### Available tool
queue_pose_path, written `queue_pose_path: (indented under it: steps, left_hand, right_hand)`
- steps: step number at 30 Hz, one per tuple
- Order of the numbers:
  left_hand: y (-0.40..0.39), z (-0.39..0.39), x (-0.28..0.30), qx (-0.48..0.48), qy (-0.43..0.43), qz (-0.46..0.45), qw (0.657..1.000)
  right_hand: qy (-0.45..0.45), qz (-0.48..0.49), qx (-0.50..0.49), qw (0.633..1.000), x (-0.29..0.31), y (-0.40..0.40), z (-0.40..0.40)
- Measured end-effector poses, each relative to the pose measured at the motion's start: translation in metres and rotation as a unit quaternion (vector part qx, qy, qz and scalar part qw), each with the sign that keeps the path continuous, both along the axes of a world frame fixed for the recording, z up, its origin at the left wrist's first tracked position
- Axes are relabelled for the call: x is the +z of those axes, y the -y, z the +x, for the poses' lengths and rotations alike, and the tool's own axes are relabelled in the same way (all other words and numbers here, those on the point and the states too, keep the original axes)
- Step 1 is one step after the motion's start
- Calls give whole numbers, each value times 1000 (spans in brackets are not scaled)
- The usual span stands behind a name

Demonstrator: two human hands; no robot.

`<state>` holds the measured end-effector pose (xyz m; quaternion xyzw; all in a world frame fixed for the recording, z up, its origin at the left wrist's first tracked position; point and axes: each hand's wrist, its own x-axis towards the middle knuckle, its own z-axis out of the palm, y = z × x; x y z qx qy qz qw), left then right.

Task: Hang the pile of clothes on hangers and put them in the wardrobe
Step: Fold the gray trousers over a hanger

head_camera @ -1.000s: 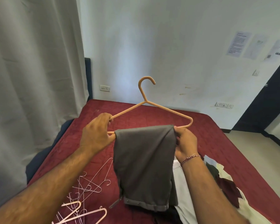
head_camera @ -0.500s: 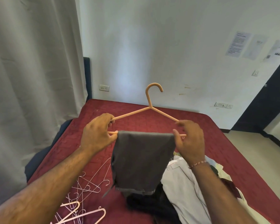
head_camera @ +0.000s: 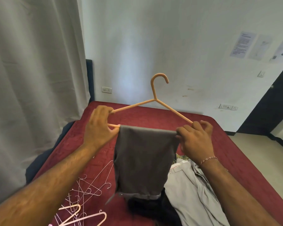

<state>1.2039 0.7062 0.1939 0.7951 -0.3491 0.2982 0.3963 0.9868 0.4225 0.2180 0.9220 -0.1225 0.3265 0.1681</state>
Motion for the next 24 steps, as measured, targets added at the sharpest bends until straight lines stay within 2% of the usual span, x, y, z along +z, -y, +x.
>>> queue_pose_path:
  steps: [2,3,4,5,6,7,8,9,10,12,14,18,21,24]
  left_hand:
    - [6,4,0,3,-105,-88,991]
    - [11,4,0,-22,-181,-138,974]
    - [17,3,0,-77,-270,-196,939]
    - [21,-1,1,-159,-372,-250,880]
    - [24,-7,3,-248,-469,-291,796]
    - [24,-12,5,-320,-540,-318,711]
    - [23,-18,6,-376,-574,-319,653]
    - [23,-25,9,-411,-577,-290,643]
    - [25,-33,11,-427,-561,-249,664]
    - [36,-42,14,-404,-502,-219,733]
    - [41,-54,25,-402,-470,-232,751]
    - [40,-85,50,-470,-441,-231,729]
    - [46,-120,67,-527,-427,-192,709]
    - [51,-167,84,-584,-407,-147,686]
  right_hand:
    - [42,30,28,998,0,-5,-4]
    - [56,47,31,997,0,-8,-6]
    - [66,61,29,996,1,-11,-8]
    - [70,73,22,995,4,-13,-12]
    - [73,79,16,994,7,-16,-17]
    - [77,80,7,994,10,-20,-22]
    - [82,76,-7,994,12,-26,-27]
    - [84,71,-24,994,15,-34,-32]
    - [84,67,-40,993,19,-41,-40]
    - [86,73,-58,992,25,-53,-55]
    - [100,75,-75,989,30,-73,-78]
    - [226,70,-87,968,52,-118,-136]
    - [314,66,-170,932,79,-151,-183]
    - [331,186,-233,895,101,-171,-233]
